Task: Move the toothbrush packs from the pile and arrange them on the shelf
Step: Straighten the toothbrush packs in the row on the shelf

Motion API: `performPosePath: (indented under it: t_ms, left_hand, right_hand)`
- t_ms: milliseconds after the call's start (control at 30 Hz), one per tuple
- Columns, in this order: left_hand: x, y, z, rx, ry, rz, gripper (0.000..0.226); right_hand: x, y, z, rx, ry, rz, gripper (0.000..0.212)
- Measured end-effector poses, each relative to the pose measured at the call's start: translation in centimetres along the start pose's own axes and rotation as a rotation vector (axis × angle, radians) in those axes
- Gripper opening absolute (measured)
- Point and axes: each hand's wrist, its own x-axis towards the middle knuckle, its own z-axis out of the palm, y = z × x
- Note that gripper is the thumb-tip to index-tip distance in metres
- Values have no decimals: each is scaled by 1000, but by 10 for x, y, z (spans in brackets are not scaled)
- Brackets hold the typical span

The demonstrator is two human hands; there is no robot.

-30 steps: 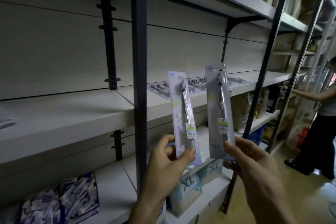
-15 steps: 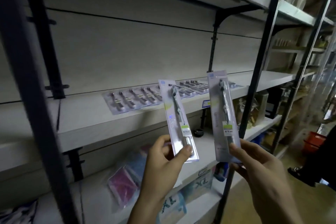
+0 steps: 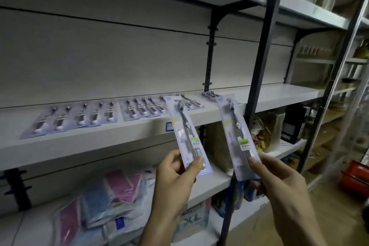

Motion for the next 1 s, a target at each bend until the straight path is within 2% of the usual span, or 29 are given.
performPosePath:
  t_ms: [267,433,733,1000]
  left_hand:
    - [47,-21,55,37,75,-16,14]
    - [97,-35,83,9,87,16,13]
    - [199,-30,116,-39,116,124,12]
    - [256,-28,120,0,241,161,10]
  right_hand:
    - [81,15,-28,-19,-35,-3,22]
    - [138,21,-26,-34,25,-80,20]
    - [251,7,4,-121,53,-301,24]
    - [323,4,47,-293,54,-401,16]
